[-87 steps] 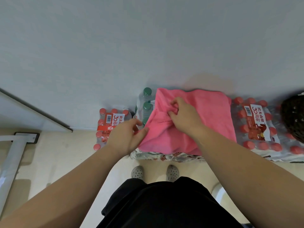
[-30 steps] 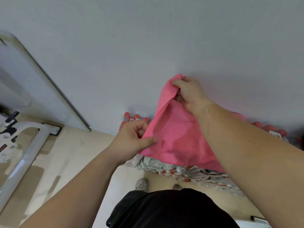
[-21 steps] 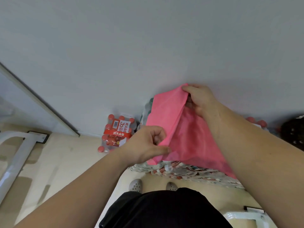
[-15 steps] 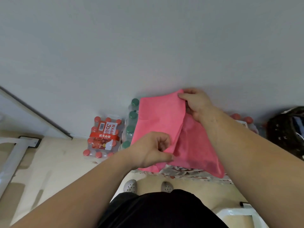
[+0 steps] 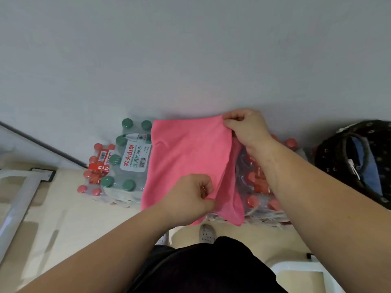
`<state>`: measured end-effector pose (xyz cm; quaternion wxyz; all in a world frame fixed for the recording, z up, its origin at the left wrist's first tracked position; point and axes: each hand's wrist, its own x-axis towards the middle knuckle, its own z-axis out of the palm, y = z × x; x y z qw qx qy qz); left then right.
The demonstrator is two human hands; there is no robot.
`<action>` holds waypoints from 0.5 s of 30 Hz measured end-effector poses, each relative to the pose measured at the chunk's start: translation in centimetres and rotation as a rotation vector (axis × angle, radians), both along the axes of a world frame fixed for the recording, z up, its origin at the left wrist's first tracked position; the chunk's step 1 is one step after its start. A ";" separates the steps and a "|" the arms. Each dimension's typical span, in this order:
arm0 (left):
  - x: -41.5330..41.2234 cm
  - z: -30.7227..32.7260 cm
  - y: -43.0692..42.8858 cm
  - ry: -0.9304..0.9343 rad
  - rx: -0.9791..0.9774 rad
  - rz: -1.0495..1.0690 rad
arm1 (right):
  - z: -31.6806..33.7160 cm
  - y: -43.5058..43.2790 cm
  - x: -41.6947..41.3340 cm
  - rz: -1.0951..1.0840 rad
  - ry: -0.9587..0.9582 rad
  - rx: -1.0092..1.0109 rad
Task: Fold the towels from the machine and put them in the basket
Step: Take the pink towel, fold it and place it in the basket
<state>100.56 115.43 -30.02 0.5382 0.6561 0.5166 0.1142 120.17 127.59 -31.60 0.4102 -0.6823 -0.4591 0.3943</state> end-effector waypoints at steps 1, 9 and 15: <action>0.8 -0.1 -0.1 0.006 0.003 0.014 | -0.2 -0.1 0.6 0.001 -0.006 0.003; 5.3 -2.2 -0.7 0.153 0.055 0.008 | -3.0 -1.2 3.9 0.245 -0.302 -0.172; 6.4 -2.6 -0.3 0.250 0.028 -0.064 | -2.2 -1.6 4.7 0.277 -0.323 -0.157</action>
